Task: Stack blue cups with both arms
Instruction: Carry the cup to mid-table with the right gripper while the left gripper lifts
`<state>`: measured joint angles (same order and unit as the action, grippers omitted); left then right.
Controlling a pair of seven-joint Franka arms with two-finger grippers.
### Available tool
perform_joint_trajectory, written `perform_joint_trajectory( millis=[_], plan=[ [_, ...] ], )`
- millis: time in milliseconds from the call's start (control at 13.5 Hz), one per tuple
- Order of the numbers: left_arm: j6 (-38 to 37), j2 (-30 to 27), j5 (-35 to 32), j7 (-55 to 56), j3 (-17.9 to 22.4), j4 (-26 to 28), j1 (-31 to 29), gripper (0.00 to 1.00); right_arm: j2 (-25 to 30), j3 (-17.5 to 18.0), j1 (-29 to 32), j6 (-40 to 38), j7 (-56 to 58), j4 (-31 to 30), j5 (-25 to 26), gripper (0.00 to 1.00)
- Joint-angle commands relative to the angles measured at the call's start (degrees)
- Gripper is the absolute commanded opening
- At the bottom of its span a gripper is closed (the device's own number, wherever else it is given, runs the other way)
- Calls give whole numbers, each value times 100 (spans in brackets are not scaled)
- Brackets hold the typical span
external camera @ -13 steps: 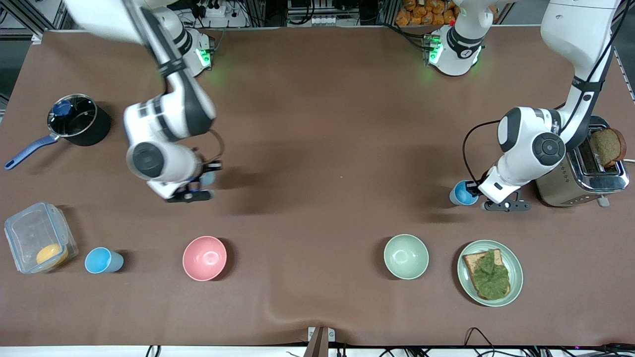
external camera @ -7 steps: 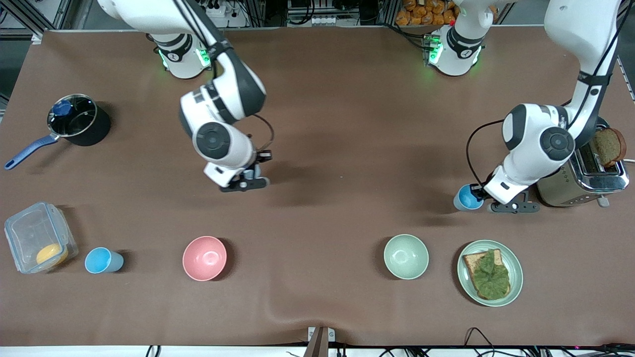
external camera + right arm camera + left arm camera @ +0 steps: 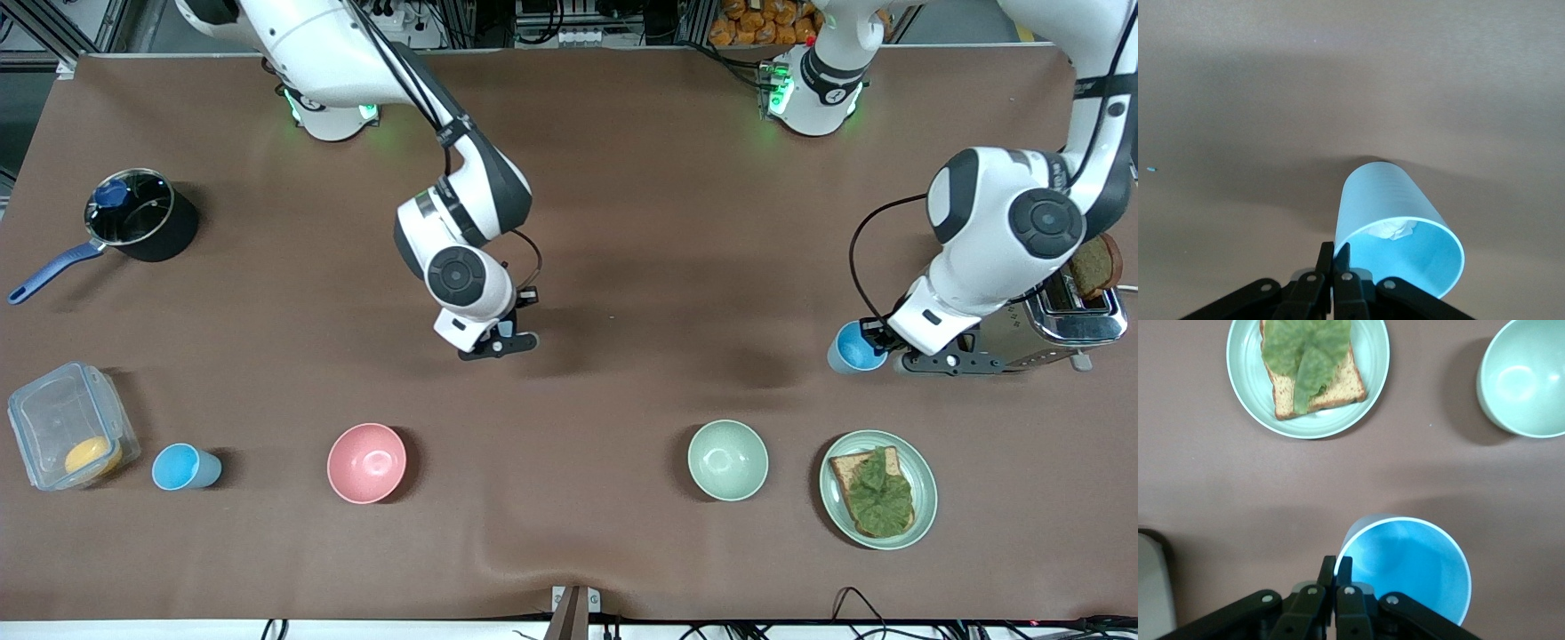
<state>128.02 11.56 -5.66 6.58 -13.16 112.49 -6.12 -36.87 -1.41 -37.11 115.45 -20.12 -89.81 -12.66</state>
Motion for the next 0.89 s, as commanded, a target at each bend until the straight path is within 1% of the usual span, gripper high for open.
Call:
perform_joint_trajectory(
  millis=[0, 149, 223, 297, 520, 817],
  plan=[
    [-172, 13, -119, 72, -116, -157, -21, 0, -75, -78, -86, -58, -35, 201, -132, 0],
    [-259, -5, -102, 89, -221, -192, -30, 0, -110, -78, -94, -5, -36, 201, -123, 56],
    [-329, -22, -110, 185, -274, -184, -21, 0, -119, -78, -94, 12, -35, 201, -132, 97],
    [-356, -22, -102, 308, -362, -201, -39, 0, -119, -78, -155, 56, -27, 201, -123, 100],
    [-435, -92, -102, 405, -467, -236, -30, 0, -101, -78, -191, 162, -35, 227, -123, 100],
    [-699, -119, -102, 879, -740, -376, -21, 0, -13, -96, -42, -100, 26, 482, -132, 100]
  ],
)
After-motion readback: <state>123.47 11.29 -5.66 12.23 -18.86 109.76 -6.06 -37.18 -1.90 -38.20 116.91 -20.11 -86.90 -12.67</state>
